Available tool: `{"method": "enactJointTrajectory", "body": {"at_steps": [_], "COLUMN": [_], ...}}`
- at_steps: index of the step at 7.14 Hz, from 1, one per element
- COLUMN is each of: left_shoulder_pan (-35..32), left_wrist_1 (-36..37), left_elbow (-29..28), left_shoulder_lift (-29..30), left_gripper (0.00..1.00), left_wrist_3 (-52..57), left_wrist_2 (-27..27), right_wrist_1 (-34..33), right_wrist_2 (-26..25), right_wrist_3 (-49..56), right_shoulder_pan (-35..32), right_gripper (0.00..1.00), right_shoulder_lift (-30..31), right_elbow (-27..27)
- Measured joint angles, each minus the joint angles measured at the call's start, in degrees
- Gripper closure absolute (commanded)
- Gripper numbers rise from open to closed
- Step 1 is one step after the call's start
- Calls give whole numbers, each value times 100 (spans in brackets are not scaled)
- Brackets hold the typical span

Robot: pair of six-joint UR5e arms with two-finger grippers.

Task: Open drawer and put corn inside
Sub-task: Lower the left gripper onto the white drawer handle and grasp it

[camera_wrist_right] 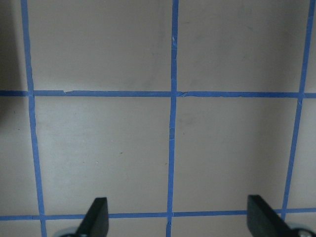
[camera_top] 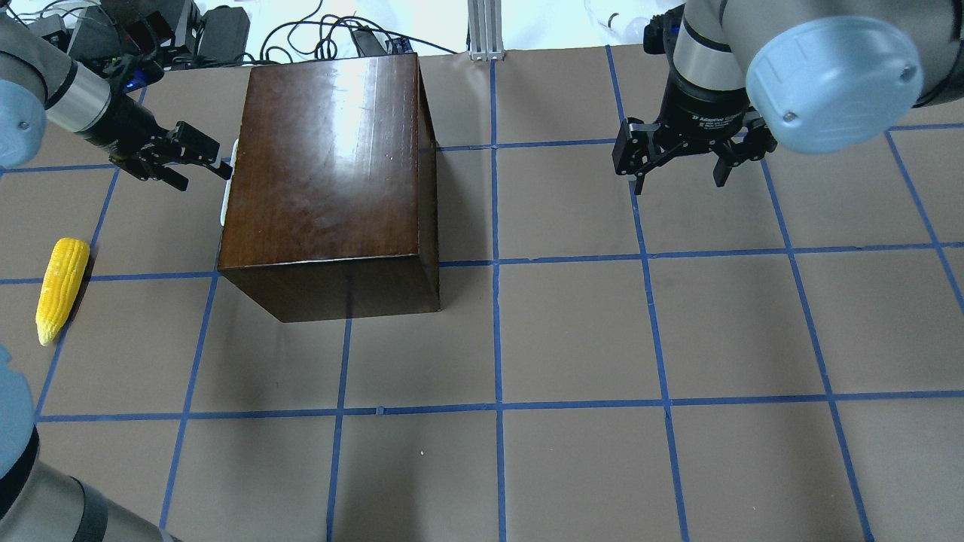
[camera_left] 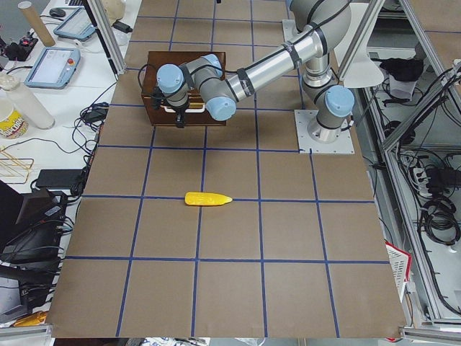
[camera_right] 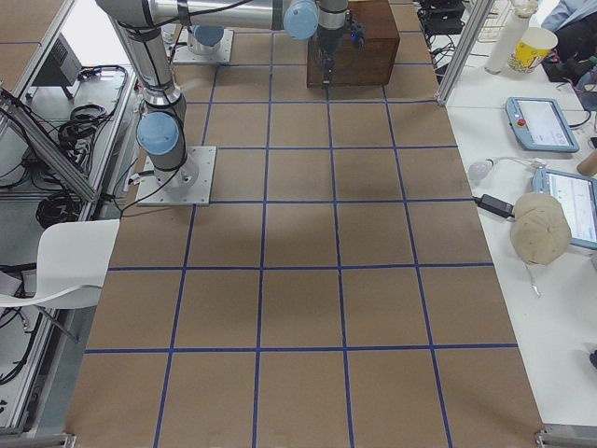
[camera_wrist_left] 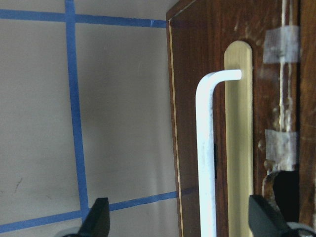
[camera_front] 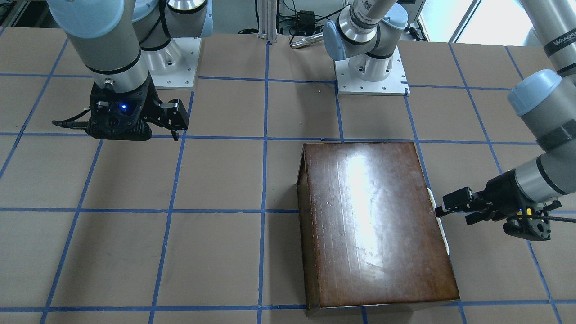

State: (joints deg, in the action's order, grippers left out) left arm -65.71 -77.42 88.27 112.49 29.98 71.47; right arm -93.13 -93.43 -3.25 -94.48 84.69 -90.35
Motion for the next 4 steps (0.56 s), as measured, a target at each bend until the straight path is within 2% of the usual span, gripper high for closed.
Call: {"method": "enactJointTrajectory", "body": {"at_steps": [4], "left_shoulder_pan": [-3], "left_wrist_1": [7], "left_elbow": [4], "left_shoulder_lift": [206], "left_gripper": [0], "left_wrist_3": [19], "left_wrist_2": [-13], "right_wrist_1": [5], "right_wrist_2": [0], "right_wrist_3": [0], "right_shoulder_pan": [0], "right_gripper": [0], "right_shoulder_lift": [-2], "right_elbow": [0]}}
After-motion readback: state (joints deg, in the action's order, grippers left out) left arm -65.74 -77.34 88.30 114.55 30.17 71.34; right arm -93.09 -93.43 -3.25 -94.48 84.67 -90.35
